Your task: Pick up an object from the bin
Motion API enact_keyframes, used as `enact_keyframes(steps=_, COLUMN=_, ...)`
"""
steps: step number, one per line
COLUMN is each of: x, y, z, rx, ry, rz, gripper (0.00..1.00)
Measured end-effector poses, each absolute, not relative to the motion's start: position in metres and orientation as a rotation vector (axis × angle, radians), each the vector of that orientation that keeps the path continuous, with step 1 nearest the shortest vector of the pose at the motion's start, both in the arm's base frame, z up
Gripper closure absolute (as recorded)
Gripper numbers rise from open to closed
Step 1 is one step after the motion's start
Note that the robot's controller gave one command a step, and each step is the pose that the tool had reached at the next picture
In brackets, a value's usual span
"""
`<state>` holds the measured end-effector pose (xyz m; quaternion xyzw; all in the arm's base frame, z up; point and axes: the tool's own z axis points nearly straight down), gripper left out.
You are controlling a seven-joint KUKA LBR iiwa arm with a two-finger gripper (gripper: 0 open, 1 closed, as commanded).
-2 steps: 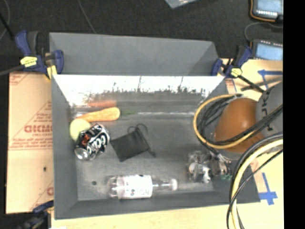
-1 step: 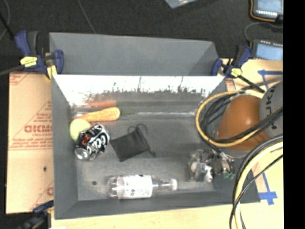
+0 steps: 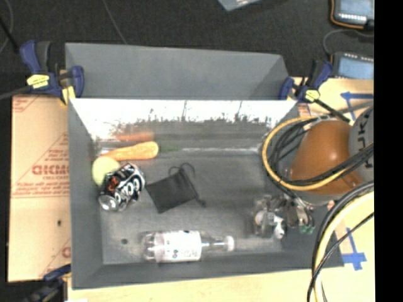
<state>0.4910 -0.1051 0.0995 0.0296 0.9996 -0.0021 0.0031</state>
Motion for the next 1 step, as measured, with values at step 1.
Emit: enact_keyframes(steps=1, x=0.4915, y=-0.1054, z=0.122, rx=0.093, ry=3.131, rz=-0.008, gripper=1.0)
